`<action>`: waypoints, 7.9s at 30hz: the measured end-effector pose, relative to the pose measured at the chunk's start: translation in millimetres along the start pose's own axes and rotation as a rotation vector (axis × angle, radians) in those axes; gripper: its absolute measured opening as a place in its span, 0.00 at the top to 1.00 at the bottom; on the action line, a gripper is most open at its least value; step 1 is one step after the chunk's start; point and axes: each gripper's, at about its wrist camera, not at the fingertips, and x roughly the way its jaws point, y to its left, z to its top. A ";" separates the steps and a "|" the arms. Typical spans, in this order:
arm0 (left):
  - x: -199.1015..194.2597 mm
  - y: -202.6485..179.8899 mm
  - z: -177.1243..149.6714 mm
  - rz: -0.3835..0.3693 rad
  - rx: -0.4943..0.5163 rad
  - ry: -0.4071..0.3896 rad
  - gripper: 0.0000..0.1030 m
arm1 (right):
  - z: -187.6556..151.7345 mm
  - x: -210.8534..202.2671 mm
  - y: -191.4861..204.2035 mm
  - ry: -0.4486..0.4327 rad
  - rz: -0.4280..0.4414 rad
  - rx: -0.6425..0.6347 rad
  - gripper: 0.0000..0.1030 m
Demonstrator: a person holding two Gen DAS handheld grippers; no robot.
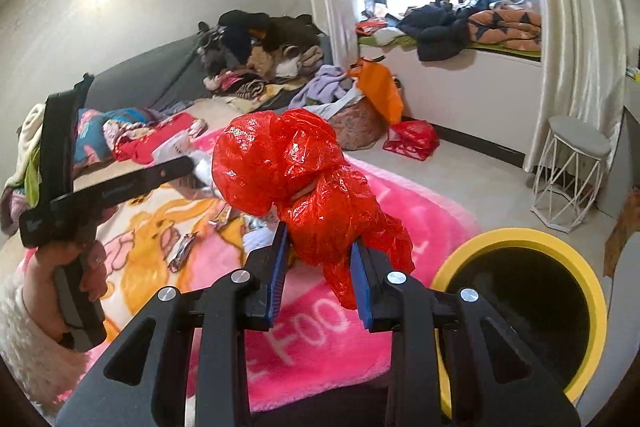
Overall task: Collect trash
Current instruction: 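Carry the red and white plastic bags with both tools over the bin, then open both tools to drop the plastic bags into the bin, then move both open tools back over the remaining trash on the blanket, then grasp the green snack packet with the right tool while the left tool grasps the chocolate bar wrapper, then carry the snack packet and chocolate wrapper with both tools over the bin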
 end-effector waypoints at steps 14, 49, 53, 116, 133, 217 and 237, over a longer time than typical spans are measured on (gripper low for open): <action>7.6 -43.9 -11.7 -0.056 0.101 0.031 0.76 | -1.0 -23.9 -40.5 -0.042 -0.089 0.075 0.73; 53.7 -145.0 -56.4 -0.168 0.356 0.147 0.76 | -33.6 -37.1 -139.5 -0.015 -0.301 0.281 0.73; 59.2 -157.0 -63.5 -0.178 0.387 0.161 0.76 | -41.2 -36.4 -153.3 -0.004 -0.323 0.316 0.73; 41.0 -81.3 -39.1 -0.037 0.151 0.016 0.10 | -27.2 -10.7 -70.5 -0.059 -0.265 0.103 0.21; 26.6 7.5 -34.2 0.132 0.007 0.001 0.10 | -15.9 46.2 11.7 0.007 -0.131 -0.061 0.18; 29.4 40.0 -50.3 0.101 -0.072 0.121 0.88 | -36.5 103.1 44.7 0.259 0.134 -0.005 0.93; 25.2 -22.6 -34.5 -0.005 0.039 0.086 0.88 | -20.8 54.1 3.1 0.157 0.059 0.054 0.93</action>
